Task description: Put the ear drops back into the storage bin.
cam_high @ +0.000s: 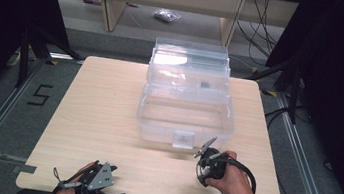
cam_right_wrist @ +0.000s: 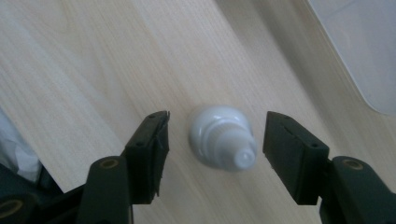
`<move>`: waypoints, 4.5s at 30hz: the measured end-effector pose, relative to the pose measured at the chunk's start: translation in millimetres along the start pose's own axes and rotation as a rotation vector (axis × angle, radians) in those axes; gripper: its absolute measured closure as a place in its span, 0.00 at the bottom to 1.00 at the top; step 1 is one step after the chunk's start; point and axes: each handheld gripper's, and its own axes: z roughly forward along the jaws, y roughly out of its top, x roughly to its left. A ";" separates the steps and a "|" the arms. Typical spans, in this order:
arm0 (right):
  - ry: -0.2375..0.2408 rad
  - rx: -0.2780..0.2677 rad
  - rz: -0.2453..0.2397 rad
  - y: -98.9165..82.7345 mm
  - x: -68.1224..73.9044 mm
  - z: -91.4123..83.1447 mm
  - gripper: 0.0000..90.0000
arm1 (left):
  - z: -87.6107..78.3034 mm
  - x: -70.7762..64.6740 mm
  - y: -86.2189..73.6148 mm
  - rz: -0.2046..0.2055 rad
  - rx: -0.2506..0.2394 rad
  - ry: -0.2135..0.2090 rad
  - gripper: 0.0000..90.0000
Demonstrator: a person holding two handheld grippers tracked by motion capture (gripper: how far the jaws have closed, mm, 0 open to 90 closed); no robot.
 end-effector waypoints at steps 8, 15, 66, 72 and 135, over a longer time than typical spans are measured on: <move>0.007 0.037 0.017 5.0 -1.9 7.5 0.53 | 0.4 0.8 0.0 0.011 -0.004 0.003 0.17; 0.028 0.087 0.006 6.6 -2.1 11.7 0.58 | 1.2 -0.7 0.0 -0.004 -0.017 -0.001 0.17; 0.013 0.003 -0.022 18.5 -32.2 -51.9 0.67 | 1.2 1.3 -0.4 0.005 0.006 0.004 0.17; 0.001 0.011 0.010 25.7 -38.5 -63.6 0.67 | 1.3 1.3 -0.5 0.004 0.002 0.002 0.17; -0.015 0.069 0.191 92.5 -145.3 -76.4 0.67 | 1.3 0.6 -0.4 -0.009 -0.002 -0.012 0.17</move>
